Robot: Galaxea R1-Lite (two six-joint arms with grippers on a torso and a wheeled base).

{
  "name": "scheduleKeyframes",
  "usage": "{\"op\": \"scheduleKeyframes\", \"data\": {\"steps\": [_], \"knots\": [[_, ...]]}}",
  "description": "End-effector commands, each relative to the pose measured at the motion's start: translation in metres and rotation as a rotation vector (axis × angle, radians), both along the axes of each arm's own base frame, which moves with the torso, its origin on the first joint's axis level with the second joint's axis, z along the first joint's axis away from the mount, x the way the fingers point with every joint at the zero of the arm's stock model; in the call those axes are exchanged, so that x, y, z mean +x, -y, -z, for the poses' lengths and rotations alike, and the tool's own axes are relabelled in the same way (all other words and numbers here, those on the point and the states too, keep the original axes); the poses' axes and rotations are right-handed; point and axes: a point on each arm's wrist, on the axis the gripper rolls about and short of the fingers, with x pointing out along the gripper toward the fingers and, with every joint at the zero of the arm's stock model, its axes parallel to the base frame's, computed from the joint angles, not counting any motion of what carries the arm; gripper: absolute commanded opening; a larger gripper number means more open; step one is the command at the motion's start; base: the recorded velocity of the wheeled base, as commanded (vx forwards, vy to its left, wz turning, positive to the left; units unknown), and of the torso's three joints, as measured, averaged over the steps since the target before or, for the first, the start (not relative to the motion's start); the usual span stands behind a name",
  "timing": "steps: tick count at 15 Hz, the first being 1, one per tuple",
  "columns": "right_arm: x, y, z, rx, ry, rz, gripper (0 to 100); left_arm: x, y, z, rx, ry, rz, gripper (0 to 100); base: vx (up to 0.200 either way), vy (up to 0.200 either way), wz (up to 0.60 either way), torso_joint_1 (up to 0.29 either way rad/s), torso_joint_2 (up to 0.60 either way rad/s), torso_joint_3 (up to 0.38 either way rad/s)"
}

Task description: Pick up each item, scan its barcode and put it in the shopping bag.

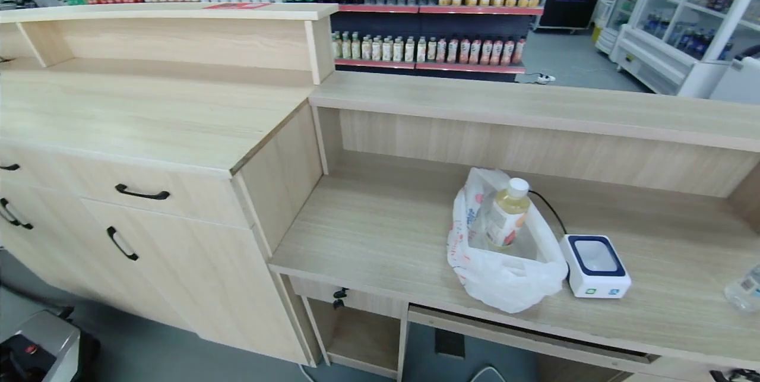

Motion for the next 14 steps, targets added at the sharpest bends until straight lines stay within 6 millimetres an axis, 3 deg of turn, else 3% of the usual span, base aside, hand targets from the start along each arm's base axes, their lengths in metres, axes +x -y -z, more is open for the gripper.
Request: {"op": "scheduleKeyframes", "data": {"steps": [1, 2, 7, 10, 14], "knots": [[0.009, 0.012, 0.01, 0.051, 0.014, 0.021, 100, 0.0, 0.0, 0.0, 0.0, 0.0, 0.0, 0, 0.0, 0.0, 0.0, 0.0, 0.0, 0.0], [0.017, 0.021, 0.015, 0.114, 0.058, 0.005, 100, 0.0, 0.0, 0.0, 0.0, 0.0, 0.0, 0, 0.0, 0.0, 0.0, 0.0, 0.0, 0.0], [0.018, 0.074, 0.058, 0.205, 0.01, -0.113, 100, 0.0, 0.0, 0.0, 0.0, 0.0, 0.0, 0, 0.0, 0.0, 0.0, 0.0, 0.0, 0.0], [0.044, 0.114, 0.065, 0.161, 0.021, -0.236, 100, 0.0, 0.0, 0.0, 0.0, 0.0, 0.0, 0, 0.0, 0.0, 0.0, 0.0, 0.0, 0.0], [0.067, 0.132, 0.087, 0.086, -0.05, -0.288, 100, 0.0, 0.0, 0.0, 0.0, 0.0, 0.0, 0, 0.0, 0.0, 0.0, 0.0, 0.0, 0.0]]}}
